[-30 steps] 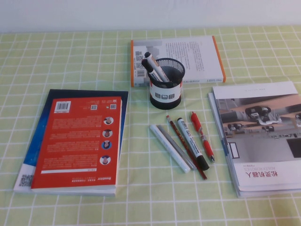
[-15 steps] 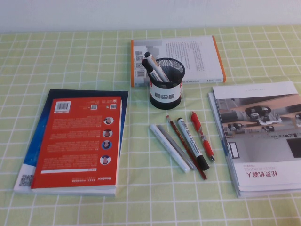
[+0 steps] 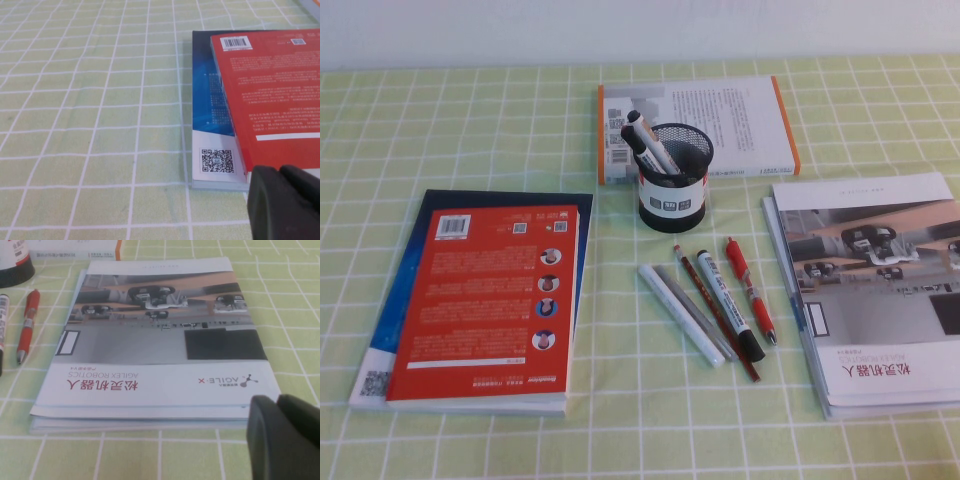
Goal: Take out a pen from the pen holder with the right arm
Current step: 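Take a marker out of the pen holder and lay it on the table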
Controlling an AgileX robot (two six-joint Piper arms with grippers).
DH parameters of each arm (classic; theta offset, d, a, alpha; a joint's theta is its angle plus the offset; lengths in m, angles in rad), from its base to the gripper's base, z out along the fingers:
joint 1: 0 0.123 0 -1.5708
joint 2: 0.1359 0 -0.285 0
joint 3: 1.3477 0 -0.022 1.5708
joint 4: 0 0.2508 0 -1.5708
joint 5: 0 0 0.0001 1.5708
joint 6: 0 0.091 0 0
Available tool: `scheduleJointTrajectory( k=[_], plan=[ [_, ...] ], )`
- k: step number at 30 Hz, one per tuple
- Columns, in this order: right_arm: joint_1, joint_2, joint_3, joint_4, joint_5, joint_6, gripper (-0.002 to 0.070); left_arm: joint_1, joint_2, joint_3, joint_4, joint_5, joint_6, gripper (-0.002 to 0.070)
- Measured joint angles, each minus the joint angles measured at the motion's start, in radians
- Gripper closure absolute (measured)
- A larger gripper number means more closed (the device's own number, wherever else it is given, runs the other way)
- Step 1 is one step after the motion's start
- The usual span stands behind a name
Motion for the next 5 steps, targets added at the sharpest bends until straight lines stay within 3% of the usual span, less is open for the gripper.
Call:
scheduleJointTrajectory(
  k=[5],
  plan=[
    [0.000, 0.000, 0.000, -0.002, 0.000, 0.000, 0.0689, 0.000, 0.000, 0.000, 0.000, 0.000, 0.000, 0.0680]
  ],
)
